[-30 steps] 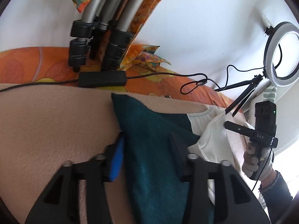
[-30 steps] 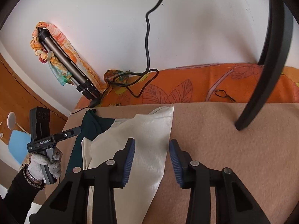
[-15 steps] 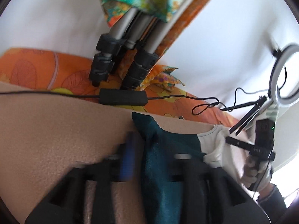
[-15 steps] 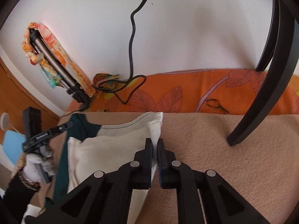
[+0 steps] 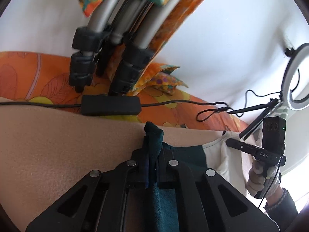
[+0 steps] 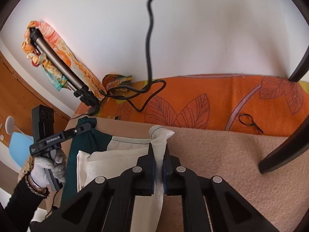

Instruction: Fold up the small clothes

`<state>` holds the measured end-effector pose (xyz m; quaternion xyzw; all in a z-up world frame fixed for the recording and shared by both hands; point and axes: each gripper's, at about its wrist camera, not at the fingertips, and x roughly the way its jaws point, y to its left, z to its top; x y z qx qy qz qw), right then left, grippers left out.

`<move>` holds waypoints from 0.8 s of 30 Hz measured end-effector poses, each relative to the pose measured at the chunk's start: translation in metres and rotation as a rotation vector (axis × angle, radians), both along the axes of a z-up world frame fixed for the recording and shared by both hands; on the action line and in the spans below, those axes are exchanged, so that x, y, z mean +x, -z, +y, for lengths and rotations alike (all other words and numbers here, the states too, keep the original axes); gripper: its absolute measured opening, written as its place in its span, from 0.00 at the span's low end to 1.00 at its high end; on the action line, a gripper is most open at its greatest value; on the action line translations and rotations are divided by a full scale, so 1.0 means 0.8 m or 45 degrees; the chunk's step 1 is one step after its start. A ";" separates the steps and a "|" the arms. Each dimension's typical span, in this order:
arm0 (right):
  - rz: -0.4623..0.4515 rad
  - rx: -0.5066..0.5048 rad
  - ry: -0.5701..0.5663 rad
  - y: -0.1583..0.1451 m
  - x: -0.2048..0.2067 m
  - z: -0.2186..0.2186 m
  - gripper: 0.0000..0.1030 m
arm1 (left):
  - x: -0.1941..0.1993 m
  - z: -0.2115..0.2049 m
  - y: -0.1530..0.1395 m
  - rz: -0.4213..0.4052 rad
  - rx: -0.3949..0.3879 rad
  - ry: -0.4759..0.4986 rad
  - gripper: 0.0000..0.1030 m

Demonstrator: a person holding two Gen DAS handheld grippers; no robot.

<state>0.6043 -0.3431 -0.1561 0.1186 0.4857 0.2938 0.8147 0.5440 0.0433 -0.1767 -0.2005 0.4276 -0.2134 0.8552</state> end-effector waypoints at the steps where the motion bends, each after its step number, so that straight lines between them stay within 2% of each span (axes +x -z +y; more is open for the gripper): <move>1: -0.012 -0.004 -0.002 -0.003 -0.002 0.002 0.02 | -0.002 -0.002 -0.005 -0.018 0.007 0.007 0.02; 7: -0.076 0.015 -0.021 -0.044 -0.017 0.005 0.01 | -0.020 -0.010 -0.044 -0.102 0.008 0.050 0.02; 14: -0.155 0.035 -0.067 -0.110 -0.060 0.005 0.01 | -0.056 -0.018 -0.093 -0.183 0.008 0.089 0.02; 21: -0.221 0.029 -0.104 -0.170 -0.129 0.011 0.01 | -0.122 -0.019 -0.145 -0.279 0.026 0.128 0.02; 24: -0.238 0.024 -0.106 -0.183 -0.164 0.016 0.01 | -0.158 -0.020 -0.156 -0.303 0.028 0.137 0.02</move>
